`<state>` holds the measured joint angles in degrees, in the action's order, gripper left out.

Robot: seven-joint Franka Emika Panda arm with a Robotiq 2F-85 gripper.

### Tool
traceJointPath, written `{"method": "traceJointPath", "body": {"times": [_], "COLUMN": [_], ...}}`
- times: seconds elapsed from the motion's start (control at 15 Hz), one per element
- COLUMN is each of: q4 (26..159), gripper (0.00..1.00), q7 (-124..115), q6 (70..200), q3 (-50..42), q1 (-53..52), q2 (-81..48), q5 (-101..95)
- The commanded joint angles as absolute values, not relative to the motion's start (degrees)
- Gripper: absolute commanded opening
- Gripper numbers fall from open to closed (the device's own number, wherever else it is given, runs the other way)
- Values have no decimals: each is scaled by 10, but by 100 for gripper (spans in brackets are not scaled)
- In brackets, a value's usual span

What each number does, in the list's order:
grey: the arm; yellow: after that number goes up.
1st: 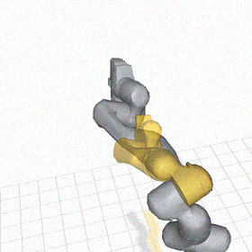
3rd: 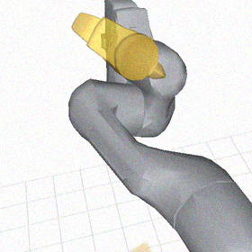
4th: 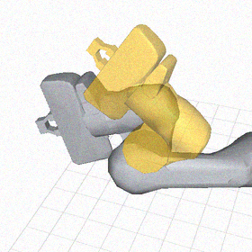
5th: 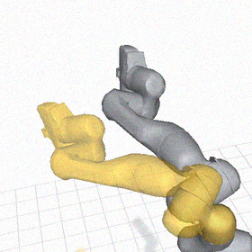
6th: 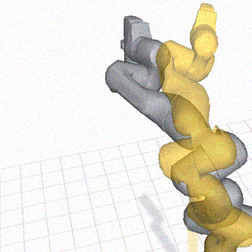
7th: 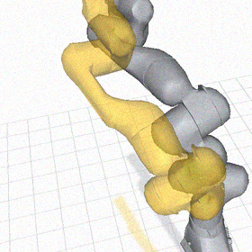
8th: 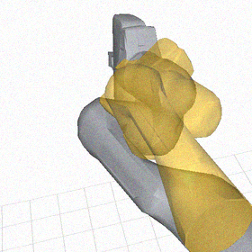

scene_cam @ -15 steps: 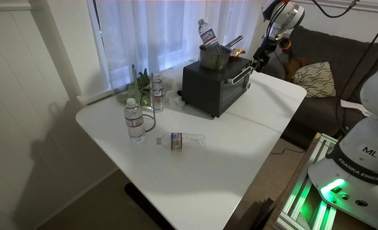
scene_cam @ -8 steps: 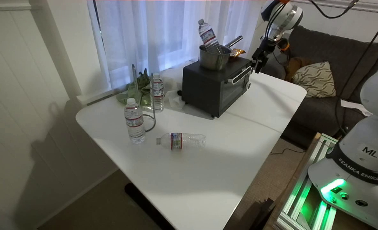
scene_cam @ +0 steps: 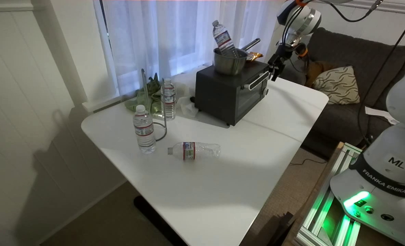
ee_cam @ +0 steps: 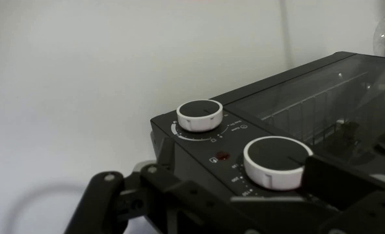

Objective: Turn the top dial on the oven to the left

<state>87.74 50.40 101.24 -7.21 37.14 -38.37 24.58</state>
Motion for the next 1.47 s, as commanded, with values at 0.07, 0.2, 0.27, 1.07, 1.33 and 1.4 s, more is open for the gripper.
{"method": "traceJointPath", "body": {"times": [0.07,0.2,0.27,1.07,1.33,1.4], "q4": [876,873,872,923,1037,1061], "gripper": [100,100,100,100,100,100], "q7": [499,500,499,485,484,487], "q6": [1011,1009,1013,1019,1107,1128], "q3": [-66,-66,-66,-91,-117,-120], "q1": [375,378,379,391,365,361], "q2": [-386,-383,-381,-280,-196,-178], "q5": [248,252,253,231,182,176]}}
